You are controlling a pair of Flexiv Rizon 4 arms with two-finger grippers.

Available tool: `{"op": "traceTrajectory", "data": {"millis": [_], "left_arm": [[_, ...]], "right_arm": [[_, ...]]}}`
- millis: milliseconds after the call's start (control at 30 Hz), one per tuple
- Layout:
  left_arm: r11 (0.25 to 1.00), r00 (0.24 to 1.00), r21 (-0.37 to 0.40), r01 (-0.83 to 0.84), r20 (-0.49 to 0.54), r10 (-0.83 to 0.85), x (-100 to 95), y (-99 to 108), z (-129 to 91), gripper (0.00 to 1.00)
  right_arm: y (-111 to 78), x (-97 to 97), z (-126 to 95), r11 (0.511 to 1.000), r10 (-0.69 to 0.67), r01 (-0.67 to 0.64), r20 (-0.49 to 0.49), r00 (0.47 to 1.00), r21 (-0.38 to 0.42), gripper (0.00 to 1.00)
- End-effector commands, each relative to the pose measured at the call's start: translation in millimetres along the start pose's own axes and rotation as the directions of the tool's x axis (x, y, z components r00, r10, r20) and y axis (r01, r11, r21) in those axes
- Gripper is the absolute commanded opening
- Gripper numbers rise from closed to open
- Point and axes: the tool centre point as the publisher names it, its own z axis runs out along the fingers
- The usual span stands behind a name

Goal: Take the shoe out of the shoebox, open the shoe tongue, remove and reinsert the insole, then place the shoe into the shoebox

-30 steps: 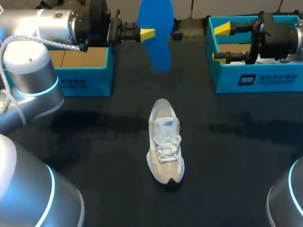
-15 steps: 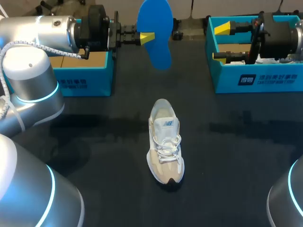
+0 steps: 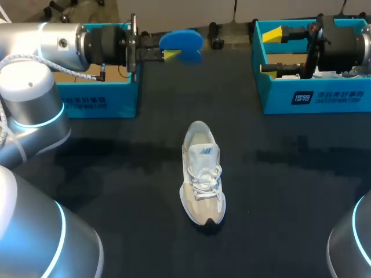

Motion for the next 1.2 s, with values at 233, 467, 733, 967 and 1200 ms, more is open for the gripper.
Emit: {"op": "traceTrajectory", "data": {"millis": [233, 467, 733, 967, 1200], "left_arm": [[0.614, 0.613, -0.006, -0.789, 0.060, 0.788, 9.6, 7.4, -3.3, 0.00], [0.450, 0.449, -0.031, -0.893, 0.023, 0.893, 0.5, 7.9, -6.7, 0.00], [0.309, 0.310, -0.045, -0.950, -0.032, 0.950, -7.3, 10.7, -9.2, 0.00], [0.322, 0.324, -0.056, -0.945, -0.032, 0.946, -5.5, 9.8, -8.0, 0.00], [0.322, 0.324, -0.056, -0.945, -0.032, 0.946, -5.5, 9.8, -8.0, 0.00]], "right_arm": [[0.2, -0.1, 1.3, 1.000, 0.001, -0.001, 0.002, 1.000, 0.000, 1.00], [0.2, -0.1, 1.3, 1.000, 0.001, -0.001, 0.002, 1.000, 0.000, 1.00], [0.2, -0.1, 1.3, 1.000, 0.001, -0.001, 0.002, 1.000, 0.000, 1.00], [0.2, -0.1, 1.3, 1.000, 0.001, -0.001, 0.002, 1.000, 0.000, 1.00], [0.2, -0.1, 1.3, 1.000, 0.001, -0.001, 0.002, 1.000, 0.000, 1.00]]}}
